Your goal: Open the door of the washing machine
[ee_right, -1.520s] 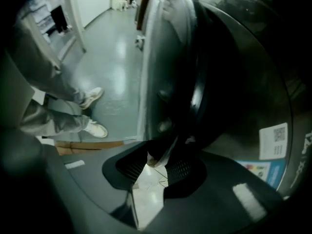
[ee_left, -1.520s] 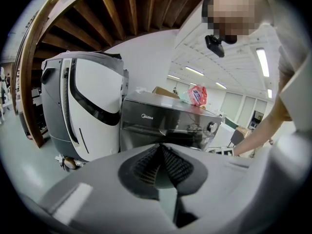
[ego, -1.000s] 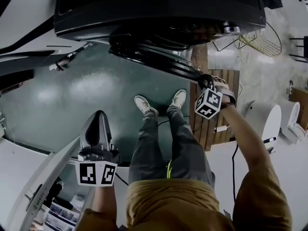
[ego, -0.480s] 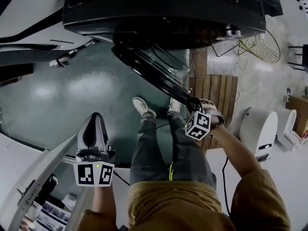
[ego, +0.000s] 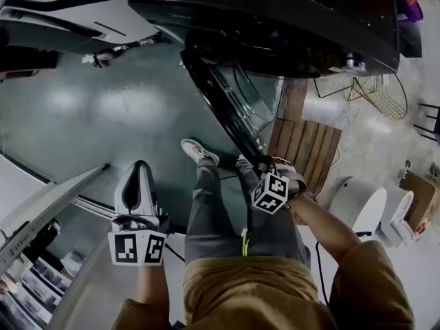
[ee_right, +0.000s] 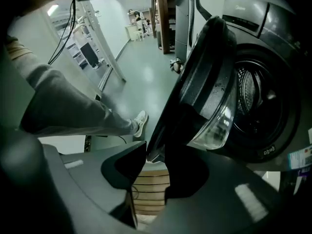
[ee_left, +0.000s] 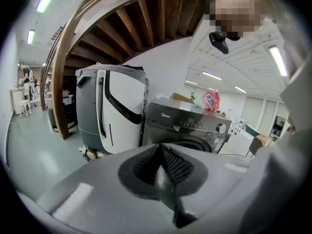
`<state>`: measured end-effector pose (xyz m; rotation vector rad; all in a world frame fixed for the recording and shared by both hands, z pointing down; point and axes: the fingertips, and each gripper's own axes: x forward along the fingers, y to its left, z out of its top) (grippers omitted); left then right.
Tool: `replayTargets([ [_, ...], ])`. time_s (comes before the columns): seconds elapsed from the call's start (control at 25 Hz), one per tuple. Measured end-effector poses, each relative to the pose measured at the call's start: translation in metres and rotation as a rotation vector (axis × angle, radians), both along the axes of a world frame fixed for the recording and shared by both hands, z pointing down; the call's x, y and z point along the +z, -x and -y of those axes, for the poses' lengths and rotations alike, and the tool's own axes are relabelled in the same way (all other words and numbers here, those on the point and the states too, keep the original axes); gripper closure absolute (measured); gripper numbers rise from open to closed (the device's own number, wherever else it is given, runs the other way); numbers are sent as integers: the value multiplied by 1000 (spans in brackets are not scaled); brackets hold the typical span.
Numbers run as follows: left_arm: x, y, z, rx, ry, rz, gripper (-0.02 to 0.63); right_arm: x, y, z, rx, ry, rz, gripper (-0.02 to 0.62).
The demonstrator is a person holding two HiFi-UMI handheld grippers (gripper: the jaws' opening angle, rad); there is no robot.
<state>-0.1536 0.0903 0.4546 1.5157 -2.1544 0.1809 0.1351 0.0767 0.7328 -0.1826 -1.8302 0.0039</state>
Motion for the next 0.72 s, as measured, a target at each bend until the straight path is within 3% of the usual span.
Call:
replayTargets([
  [0.36, -6, 21, -41, -84, -30, 0, 545, -12, 33, -49, -82, 31, -9, 480],
  [0.72, -6, 70, -105, -151, -28, -6, 545, -15, 90, -108, -94, 80, 1, 480],
])
